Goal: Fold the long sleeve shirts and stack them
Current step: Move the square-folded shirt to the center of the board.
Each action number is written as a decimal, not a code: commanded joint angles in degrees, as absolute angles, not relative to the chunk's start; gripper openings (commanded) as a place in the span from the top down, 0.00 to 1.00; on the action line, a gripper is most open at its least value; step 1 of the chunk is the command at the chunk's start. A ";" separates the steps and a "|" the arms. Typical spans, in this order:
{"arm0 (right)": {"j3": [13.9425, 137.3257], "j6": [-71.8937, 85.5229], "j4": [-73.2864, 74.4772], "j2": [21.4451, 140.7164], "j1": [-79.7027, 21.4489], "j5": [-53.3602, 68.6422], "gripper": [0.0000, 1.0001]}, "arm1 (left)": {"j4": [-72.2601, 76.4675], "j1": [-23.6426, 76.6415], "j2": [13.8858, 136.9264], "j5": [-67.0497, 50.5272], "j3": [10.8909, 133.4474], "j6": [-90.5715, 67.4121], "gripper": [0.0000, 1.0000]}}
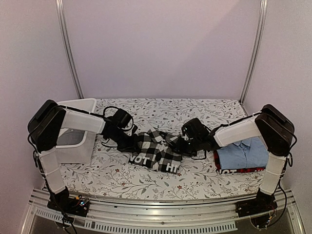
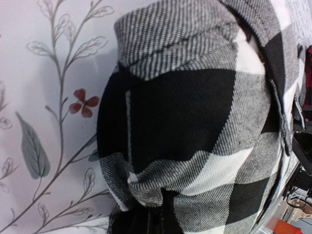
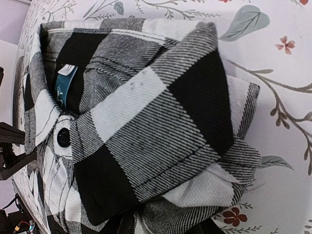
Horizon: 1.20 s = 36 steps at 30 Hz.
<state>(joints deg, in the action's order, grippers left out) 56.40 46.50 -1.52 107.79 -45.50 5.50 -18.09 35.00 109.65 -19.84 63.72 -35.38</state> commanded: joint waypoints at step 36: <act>60.24 46.29 31.37 91.51 -49.37 -14.99 0.36 | -32.39 31.96 82.15 -4.92 56.12 -29.41 0.21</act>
